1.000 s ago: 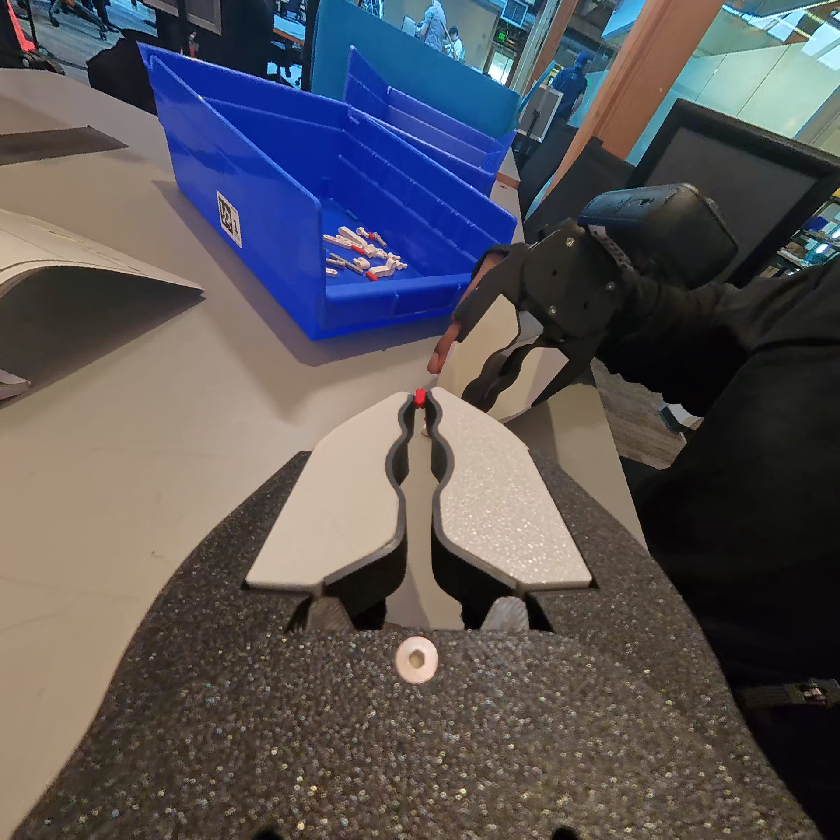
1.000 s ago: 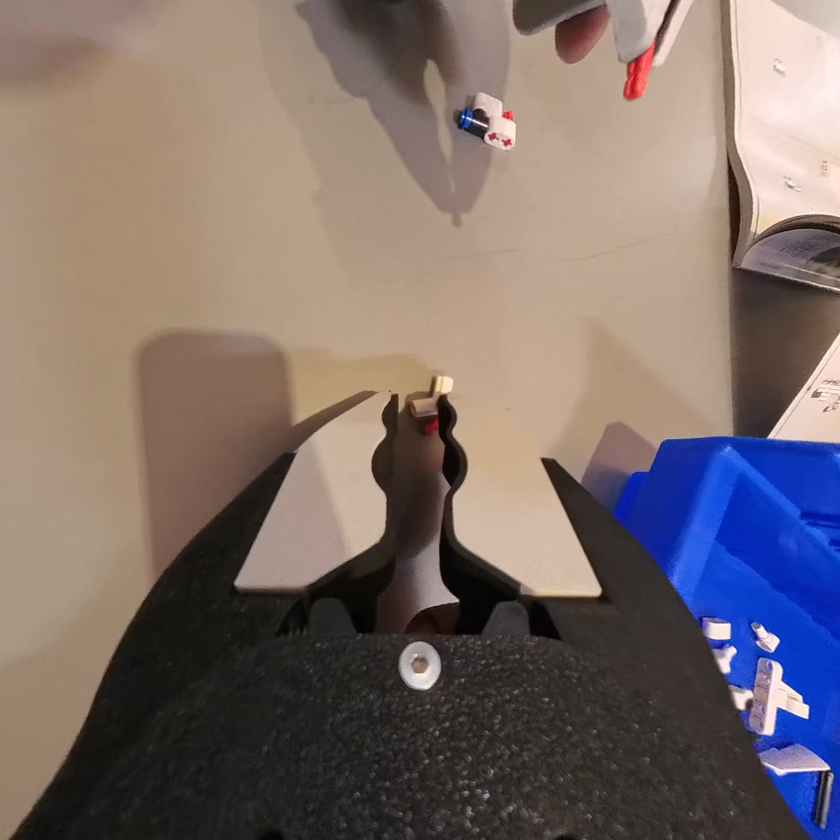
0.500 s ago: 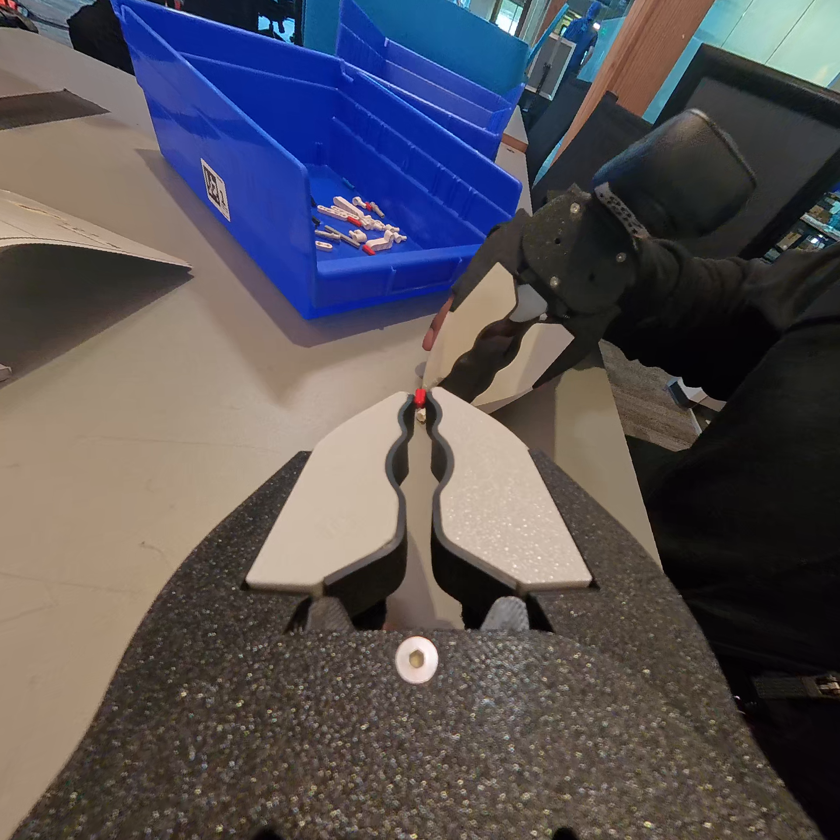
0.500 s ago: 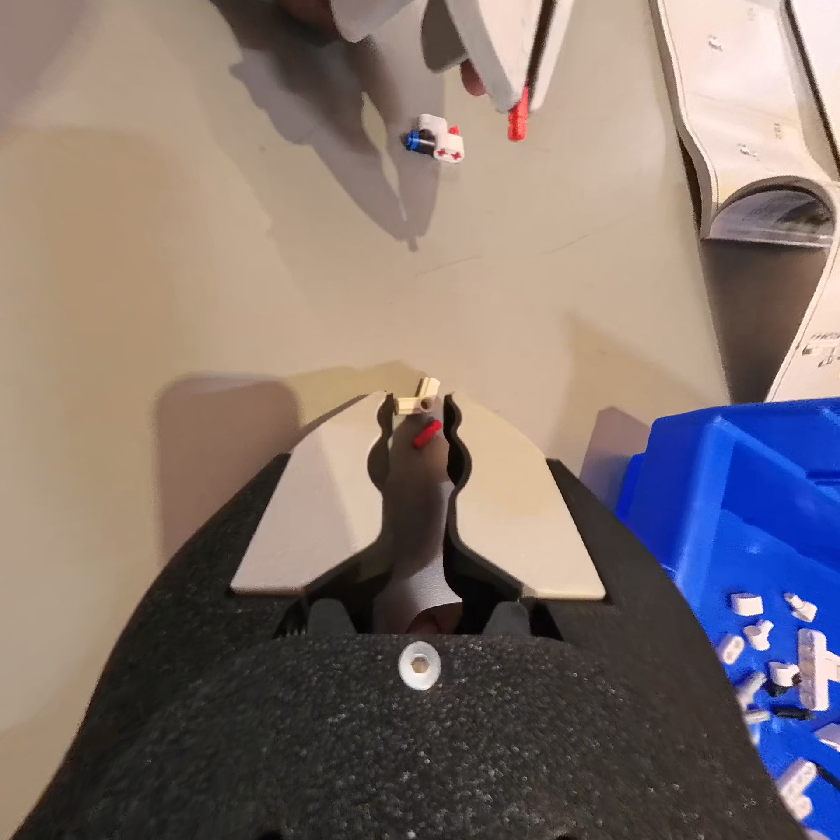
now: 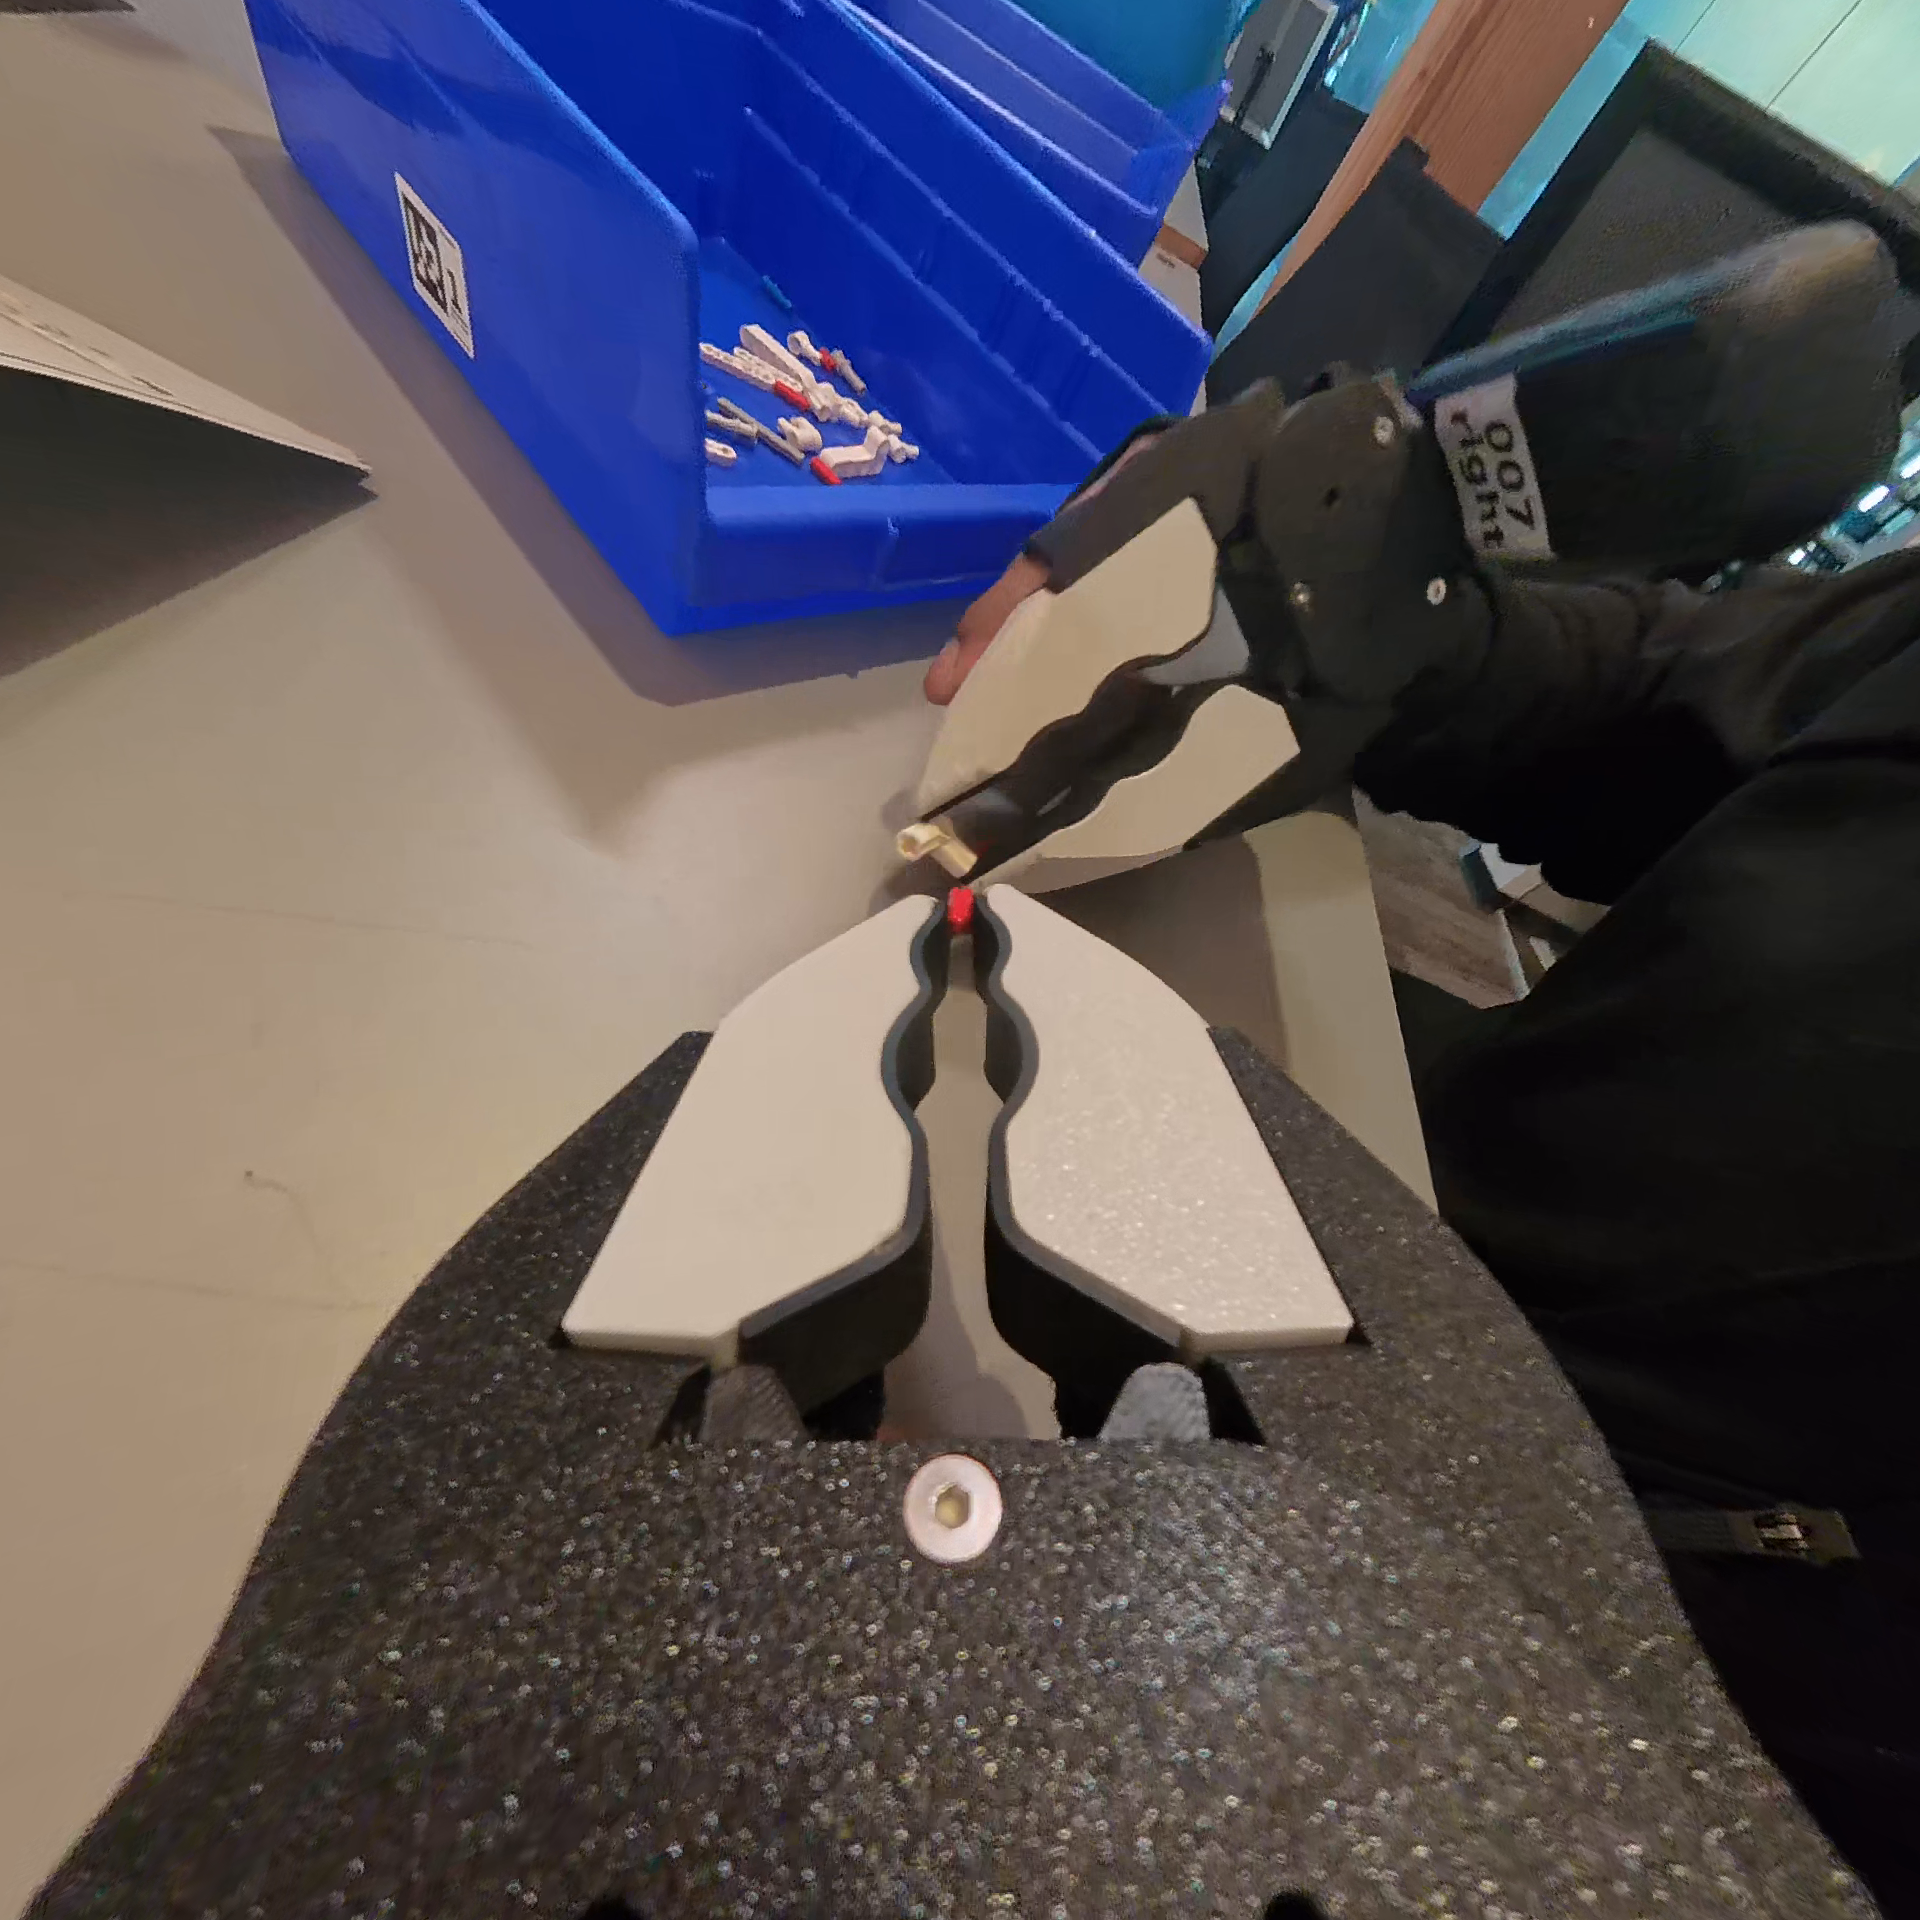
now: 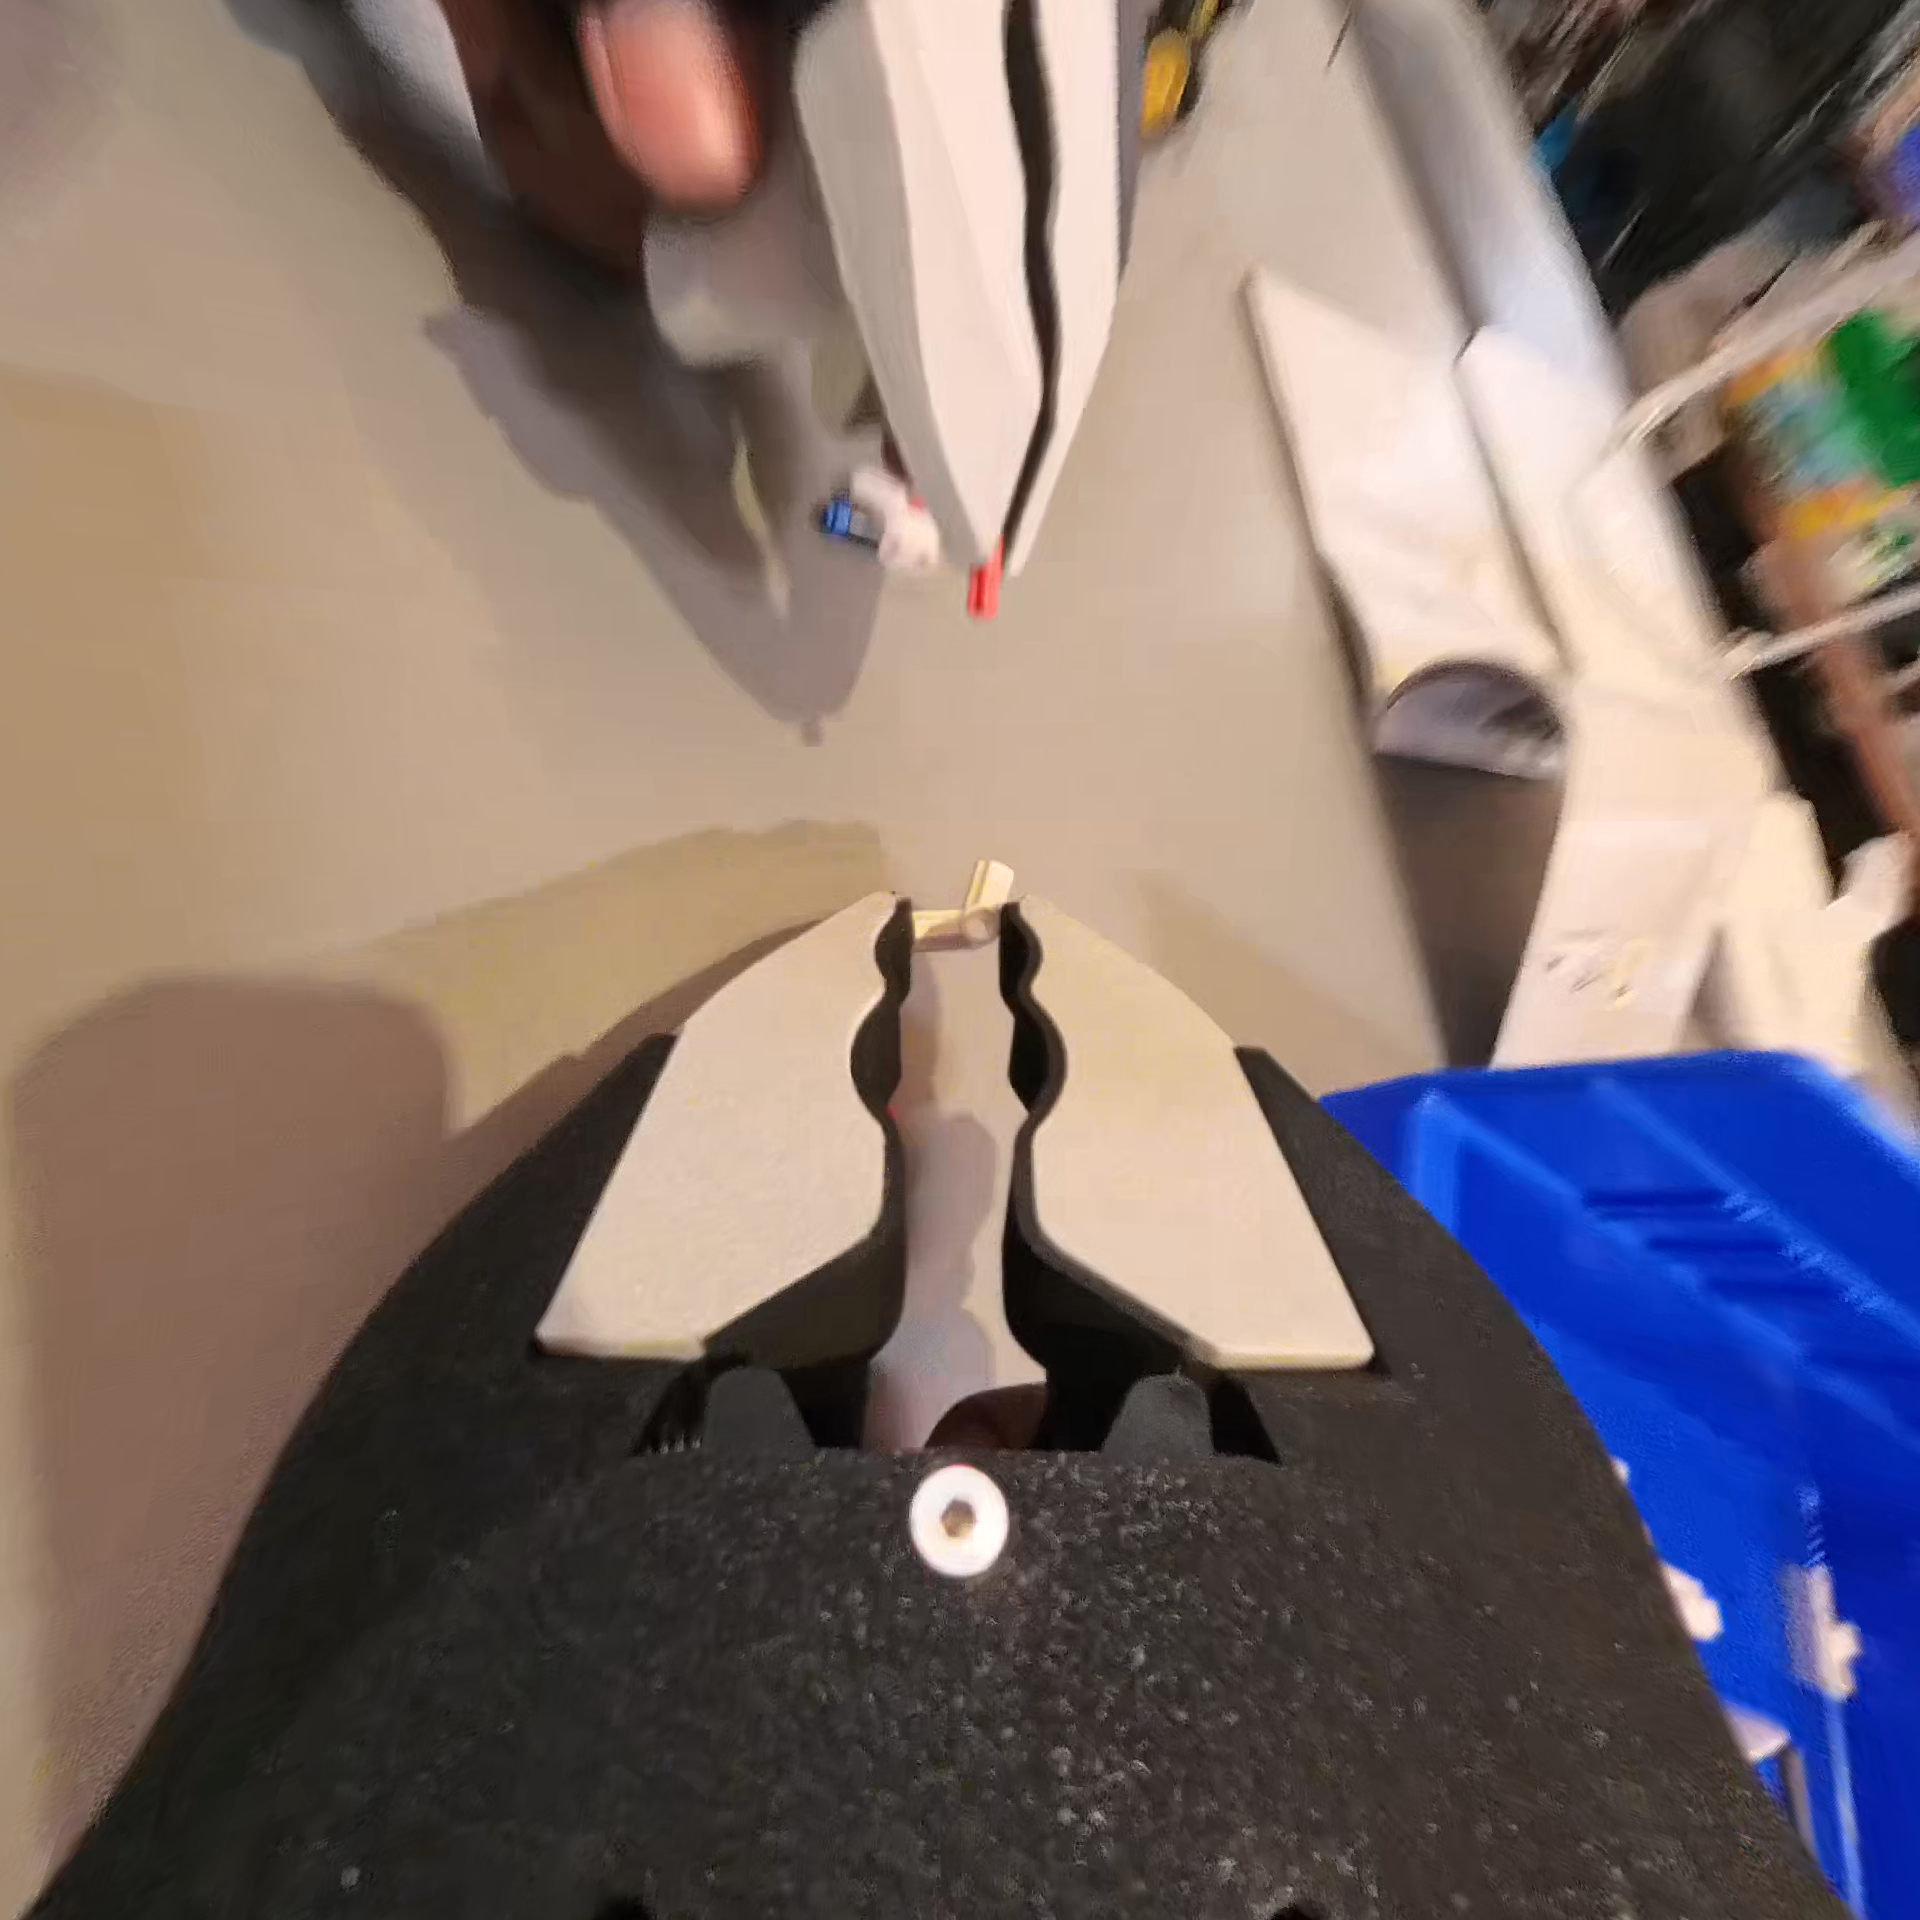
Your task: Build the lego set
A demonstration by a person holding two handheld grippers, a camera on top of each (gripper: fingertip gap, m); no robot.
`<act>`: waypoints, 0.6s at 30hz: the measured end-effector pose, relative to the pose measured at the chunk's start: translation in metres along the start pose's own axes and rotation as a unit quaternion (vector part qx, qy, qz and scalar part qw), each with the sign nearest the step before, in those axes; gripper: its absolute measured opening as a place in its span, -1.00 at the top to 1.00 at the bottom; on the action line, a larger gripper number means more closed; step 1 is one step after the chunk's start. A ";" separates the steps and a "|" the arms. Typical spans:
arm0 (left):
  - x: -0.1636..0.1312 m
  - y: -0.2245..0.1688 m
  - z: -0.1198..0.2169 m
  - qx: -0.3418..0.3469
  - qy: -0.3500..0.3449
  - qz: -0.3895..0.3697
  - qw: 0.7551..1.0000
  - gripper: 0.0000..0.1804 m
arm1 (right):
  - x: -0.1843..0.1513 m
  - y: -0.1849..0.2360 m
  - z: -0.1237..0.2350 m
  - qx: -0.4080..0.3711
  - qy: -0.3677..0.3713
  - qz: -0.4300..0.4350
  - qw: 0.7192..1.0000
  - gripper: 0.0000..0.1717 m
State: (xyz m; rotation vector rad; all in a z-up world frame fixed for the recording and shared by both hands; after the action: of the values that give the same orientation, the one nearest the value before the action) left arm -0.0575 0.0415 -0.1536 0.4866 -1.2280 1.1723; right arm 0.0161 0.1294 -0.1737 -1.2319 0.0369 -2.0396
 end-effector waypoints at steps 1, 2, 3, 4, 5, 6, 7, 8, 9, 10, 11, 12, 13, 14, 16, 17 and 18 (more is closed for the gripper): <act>0.001 0.002 0.002 0.000 -0.009 0.006 1.000 0.96 | 0.007 -0.002 0.000 -0.016 -0.033 0.017 0.999 0.82; 0.003 0.003 0.004 -0.003 -0.019 0.011 1.000 0.96 | 0.013 -0.004 0.000 -0.033 -0.054 0.036 0.997 0.82; 0.005 0.003 0.007 -0.008 -0.030 0.017 0.999 0.96 | 0.017 -0.005 -0.001 -0.048 -0.069 0.059 0.995 0.82; 0.007 0.005 0.009 -0.011 -0.039 0.023 0.999 0.96 | 0.022 -0.006 -0.002 -0.062 -0.086 0.084 0.991 0.82; 0.009 0.006 0.012 -0.012 -0.050 0.029 0.998 0.96 | 0.027 -0.005 -0.002 -0.072 -0.103 0.108 0.986 0.82; 0.011 0.007 0.014 -0.014 -0.062 0.035 0.997 0.96 | 0.031 -0.005 -0.003 -0.080 -0.121 0.129 0.981 0.82; 0.013 0.007 0.017 -0.017 -0.071 0.041 0.996 0.96 | 0.033 -0.004 -0.004 -0.089 -0.136 0.146 0.976 0.82; 0.014 0.009 0.018 -0.018 -0.078 0.048 0.996 0.96 | 0.035 -0.003 -0.006 -0.097 -0.148 0.162 0.971 0.82; 0.015 0.009 0.019 -0.021 -0.083 0.055 0.995 0.96 | 0.036 -0.002 -0.008 -0.106 -0.154 0.176 0.967 0.82; 0.014 0.010 0.020 -0.025 -0.086 0.063 0.994 0.96 | 0.037 -0.001 -0.010 -0.114 -0.158 0.189 0.962 0.82; 0.014 0.011 0.020 -0.025 -0.086 0.072 0.993 0.96 | 0.037 0.000 -0.011 -0.122 -0.163 0.202 0.958 0.82; 0.013 0.013 0.019 -0.024 -0.086 0.080 0.993 0.96 | 0.038 0.001 -0.012 -0.126 -0.166 0.213 0.955 0.82; 0.012 0.013 0.019 -0.029 -0.088 0.088 0.992 0.96 | 0.038 0.002 -0.013 -0.134 -0.170 0.222 0.951 0.82; 0.012 0.013 0.018 -0.034 -0.090 0.097 0.991 0.96 | 0.039 0.002 -0.013 -0.142 -0.173 0.231 0.947 0.82; 0.011 0.013 0.017 -0.040 -0.090 0.104 0.990 0.96 | 0.039 0.003 -0.014 -0.143 -0.177 0.236 0.945 0.82; 0.011 0.012 0.017 -0.040 -0.088 0.098 0.990 0.96 | 0.039 0.003 -0.014 -0.140 -0.178 0.231 0.946 0.82; 0.010 0.012 0.016 -0.039 -0.083 0.092 0.992 0.96 | 0.038 0.003 -0.015 -0.140 -0.177 0.228 0.947 0.82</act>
State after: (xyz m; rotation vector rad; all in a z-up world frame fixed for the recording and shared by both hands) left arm -0.0764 0.0369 -0.1422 0.4267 -1.4816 1.2526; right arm -0.0037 0.0993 -0.1540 -1.5814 0.4140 -1.4266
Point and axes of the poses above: each gripper's, where its closed fingertips meet, z back along the fingers, x out of its top, y = z × x across the jaws, the point moved 5 cm from there along z, back along the fingers, and after that the axes turned 8 degrees about -z, right-handed, at the moved point
